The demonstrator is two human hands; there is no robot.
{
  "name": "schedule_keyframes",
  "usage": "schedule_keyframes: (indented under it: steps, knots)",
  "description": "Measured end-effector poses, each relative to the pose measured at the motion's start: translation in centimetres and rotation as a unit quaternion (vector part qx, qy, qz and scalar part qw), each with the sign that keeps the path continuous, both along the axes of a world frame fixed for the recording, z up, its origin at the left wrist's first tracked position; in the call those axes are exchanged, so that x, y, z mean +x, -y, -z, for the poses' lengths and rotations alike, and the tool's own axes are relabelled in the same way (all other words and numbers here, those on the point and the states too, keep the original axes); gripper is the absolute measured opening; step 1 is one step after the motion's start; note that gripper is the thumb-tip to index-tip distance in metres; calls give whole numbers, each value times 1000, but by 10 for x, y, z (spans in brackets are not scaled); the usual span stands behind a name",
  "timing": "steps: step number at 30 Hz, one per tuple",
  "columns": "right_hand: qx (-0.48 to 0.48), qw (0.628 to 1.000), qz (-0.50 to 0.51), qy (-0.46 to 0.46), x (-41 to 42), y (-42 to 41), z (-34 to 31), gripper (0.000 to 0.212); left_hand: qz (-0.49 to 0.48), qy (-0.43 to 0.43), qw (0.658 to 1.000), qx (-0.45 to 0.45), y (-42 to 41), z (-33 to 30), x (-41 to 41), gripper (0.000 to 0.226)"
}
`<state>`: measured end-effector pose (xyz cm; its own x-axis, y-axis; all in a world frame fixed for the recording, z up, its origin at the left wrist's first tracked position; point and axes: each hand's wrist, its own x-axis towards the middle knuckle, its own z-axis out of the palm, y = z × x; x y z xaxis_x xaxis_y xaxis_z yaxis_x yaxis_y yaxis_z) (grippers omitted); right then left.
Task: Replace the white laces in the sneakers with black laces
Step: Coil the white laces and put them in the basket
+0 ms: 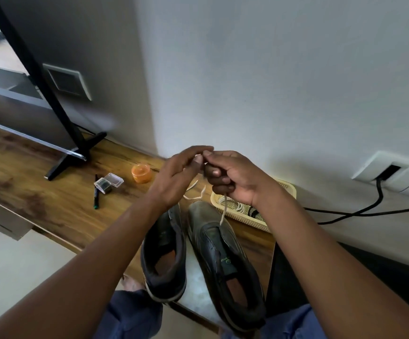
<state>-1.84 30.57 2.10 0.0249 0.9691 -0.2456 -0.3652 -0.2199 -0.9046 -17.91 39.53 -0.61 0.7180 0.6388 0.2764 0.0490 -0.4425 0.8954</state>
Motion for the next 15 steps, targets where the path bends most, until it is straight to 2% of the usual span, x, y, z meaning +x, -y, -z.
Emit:
schedule_keyframes:
  steps: [3, 7, 10, 15]
  knots:
    - [-32, 999, -3, 5, 1, 1, 1, 22, -44, -43, 997, 47, -5, 2, -2, 31]
    - [-53, 998, -14, 21, 5, 1, 4, 29, -72, -101, 990, 71, -14, 3, -8, 24]
    - [-73, 995, -32, 65, 6, 3, 4, 26, -147, -117, 978, 89, -16, 6, -13, 24]
    - [-61, 994, -84, 30, 6, 7, -2, 28, -271, -188, 936, 120, -26, 15, -18, 29]
